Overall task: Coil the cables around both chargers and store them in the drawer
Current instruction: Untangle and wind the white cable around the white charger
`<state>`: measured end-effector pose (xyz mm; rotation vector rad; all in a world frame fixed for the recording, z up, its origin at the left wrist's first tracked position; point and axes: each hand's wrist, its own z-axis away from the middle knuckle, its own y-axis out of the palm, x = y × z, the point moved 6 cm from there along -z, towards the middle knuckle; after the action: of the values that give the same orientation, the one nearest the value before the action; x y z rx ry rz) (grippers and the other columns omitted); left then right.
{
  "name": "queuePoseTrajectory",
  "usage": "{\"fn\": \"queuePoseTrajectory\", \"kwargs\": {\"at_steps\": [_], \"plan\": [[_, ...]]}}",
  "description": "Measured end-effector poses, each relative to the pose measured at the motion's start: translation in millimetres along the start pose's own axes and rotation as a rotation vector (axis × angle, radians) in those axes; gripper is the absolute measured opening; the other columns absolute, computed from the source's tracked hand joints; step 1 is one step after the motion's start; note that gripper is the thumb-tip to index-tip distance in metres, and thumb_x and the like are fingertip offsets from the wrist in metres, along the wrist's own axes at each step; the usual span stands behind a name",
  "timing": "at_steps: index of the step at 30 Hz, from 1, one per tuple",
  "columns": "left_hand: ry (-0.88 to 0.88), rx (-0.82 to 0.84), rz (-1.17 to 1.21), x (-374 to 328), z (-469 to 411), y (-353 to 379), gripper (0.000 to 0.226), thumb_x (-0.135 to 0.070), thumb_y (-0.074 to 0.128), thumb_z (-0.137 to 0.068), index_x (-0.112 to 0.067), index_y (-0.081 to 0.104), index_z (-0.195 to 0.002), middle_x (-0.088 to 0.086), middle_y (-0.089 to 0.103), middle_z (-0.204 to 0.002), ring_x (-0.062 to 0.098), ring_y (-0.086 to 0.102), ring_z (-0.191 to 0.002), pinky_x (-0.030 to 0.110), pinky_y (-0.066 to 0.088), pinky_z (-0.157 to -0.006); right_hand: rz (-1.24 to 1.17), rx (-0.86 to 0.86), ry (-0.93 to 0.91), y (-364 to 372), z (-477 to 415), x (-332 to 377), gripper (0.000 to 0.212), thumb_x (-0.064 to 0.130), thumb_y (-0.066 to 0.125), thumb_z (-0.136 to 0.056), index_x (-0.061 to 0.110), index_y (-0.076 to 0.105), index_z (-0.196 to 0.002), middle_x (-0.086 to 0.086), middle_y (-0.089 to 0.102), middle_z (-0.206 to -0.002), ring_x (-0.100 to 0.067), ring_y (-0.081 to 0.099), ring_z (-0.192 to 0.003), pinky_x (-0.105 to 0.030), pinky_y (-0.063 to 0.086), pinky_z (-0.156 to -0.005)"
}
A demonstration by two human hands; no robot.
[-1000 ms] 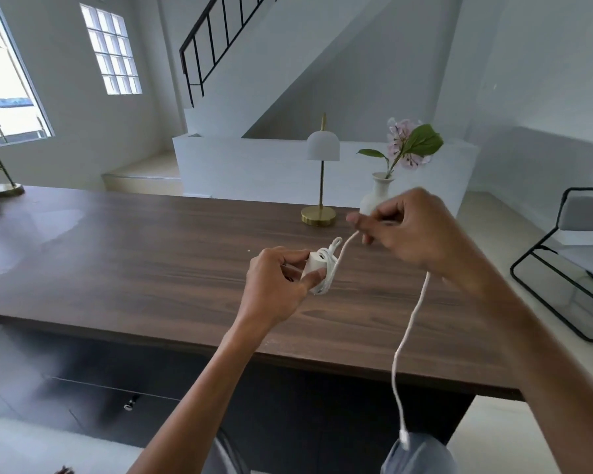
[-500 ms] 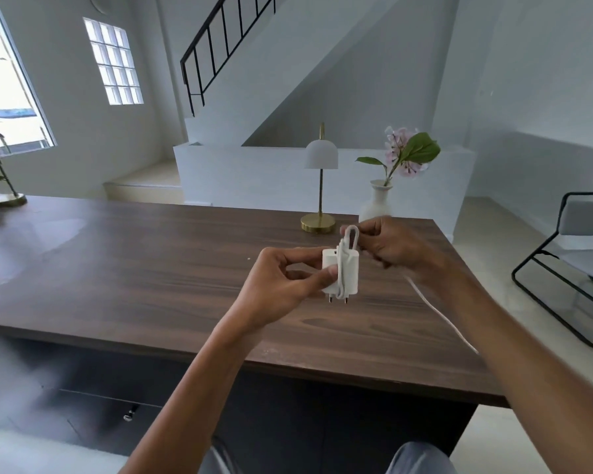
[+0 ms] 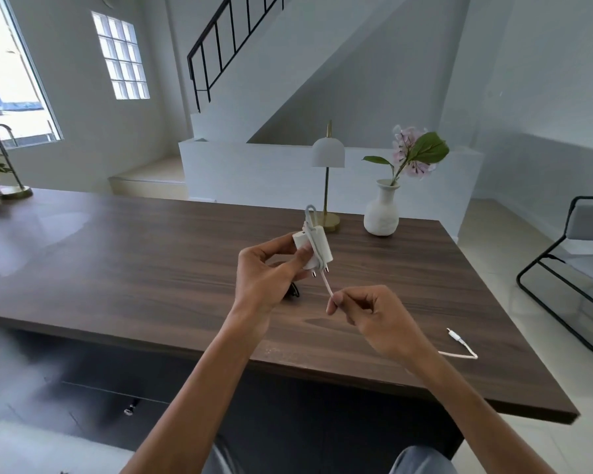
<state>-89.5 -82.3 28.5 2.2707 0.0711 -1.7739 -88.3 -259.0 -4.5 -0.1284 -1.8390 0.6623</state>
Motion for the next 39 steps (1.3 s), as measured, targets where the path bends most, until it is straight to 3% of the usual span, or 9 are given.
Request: {"fn": "queuePoseTrajectory", "kwargs": {"at_steps": [2,6,13,20,25,28,31,34,39], "plan": [[0.032,-0.048,-0.08,3,-2,-2,0.034,-0.018,0.082,-0.081,-0.011,0.077,-0.114,0.003,0.08,-0.103,0.016,0.079,-0.082,0.033,0.065,-0.075,0.214,-0.078,-0.063,-8,7,15,0.024,0.035,0.06,-0.097,0.027,0.077,-0.084,0.017,0.061,-0.055,-0.002,0.055,-0.053,-0.017,0.043,-0.053],[0.198,-0.088,-0.411,6,-2,-1,0.036,-0.025,0.085,-0.08,-0.018,0.077,-0.114,-0.006,0.076,-0.1,0.011,0.076,-0.084,0.039,0.065,-0.076,0.482,-0.153,-0.148,-29,11,54,0.019,0.042,0.064,-0.092,0.029,0.076,-0.085,0.016,0.057,-0.052,0.001,0.054,-0.047,-0.015,0.039,-0.046],[0.271,0.096,-0.67,21,19,12,0.034,-0.026,0.086,-0.079,-0.026,0.079,-0.113,-0.014,0.072,-0.091,0.0,0.071,-0.08,0.031,0.062,-0.081,0.576,-0.186,-0.185,-77,-28,85,0.028,0.053,0.079,-0.071,0.025,0.077,-0.075,0.02,0.054,-0.054,0.014,0.054,-0.052,-0.011,0.031,-0.051],[0.17,0.39,-0.65,33,25,24,0.037,-0.024,0.084,-0.08,-0.029,0.077,-0.116,-0.016,0.072,-0.096,0.001,0.071,-0.088,0.034,0.062,-0.086,0.412,-0.012,-0.25,-75,-69,65,0.032,0.049,0.083,-0.07,0.018,0.077,-0.071,-0.012,0.071,-0.067,-0.019,0.058,-0.06,-0.037,0.047,-0.063],[0.042,0.587,-0.302,38,34,30,0.034,-0.009,0.077,-0.086,-0.012,0.075,-0.12,-0.001,0.069,-0.098,0.023,0.076,-0.089,0.028,0.062,-0.077,0.198,0.043,-0.237,-61,-81,37,0.037,0.045,0.08,-0.075,0.009,0.075,-0.074,-0.017,0.05,-0.056,-0.015,0.037,-0.052,-0.018,0.033,-0.053],[0.002,0.569,-0.045,36,31,23,0.041,-0.01,0.07,-0.087,-0.002,0.067,-0.127,0.009,0.074,-0.108,0.024,0.076,-0.094,0.029,0.062,-0.077,0.05,-0.002,-0.176,-53,-80,10,0.036,0.055,0.071,-0.08,0.022,0.074,-0.068,-0.024,0.053,-0.06,-0.022,0.04,-0.059,-0.028,0.036,-0.059],[-0.033,0.468,0.073,41,22,15,0.043,-0.014,0.068,-0.087,-0.004,0.067,-0.129,0.018,0.074,-0.117,0.025,0.074,-0.1,0.031,0.062,-0.081,-0.062,-0.005,-0.088,-35,-67,-12,0.035,0.047,0.063,-0.089,0.022,0.069,-0.066,-0.003,0.05,-0.057,-0.015,0.036,-0.052,-0.02,0.029,-0.053],[-0.074,0.34,0.17,51,14,8,0.041,-0.023,0.069,-0.085,-0.012,0.072,-0.124,0.018,0.074,-0.118,0.022,0.073,-0.102,0.026,0.059,-0.077,-0.123,0.004,0.012,-13,-49,-29,0.045,0.038,0.056,-0.095,-0.003,0.071,-0.084,0.009,0.054,-0.055,0.001,0.04,-0.04,-0.01,0.032,-0.043],[-0.175,0.046,0.333,67,1,-7,0.031,-0.023,0.073,-0.081,-0.016,0.077,-0.11,0.008,0.079,-0.104,0.016,0.075,-0.091,0.019,0.06,-0.069,0.018,0.002,0.041,9,-24,-47,0.021,0.029,0.061,-0.096,0.024,0.079,-0.087,0.015,0.065,-0.062,0.001,0.055,-0.059,-0.014,0.044,-0.063]]}}
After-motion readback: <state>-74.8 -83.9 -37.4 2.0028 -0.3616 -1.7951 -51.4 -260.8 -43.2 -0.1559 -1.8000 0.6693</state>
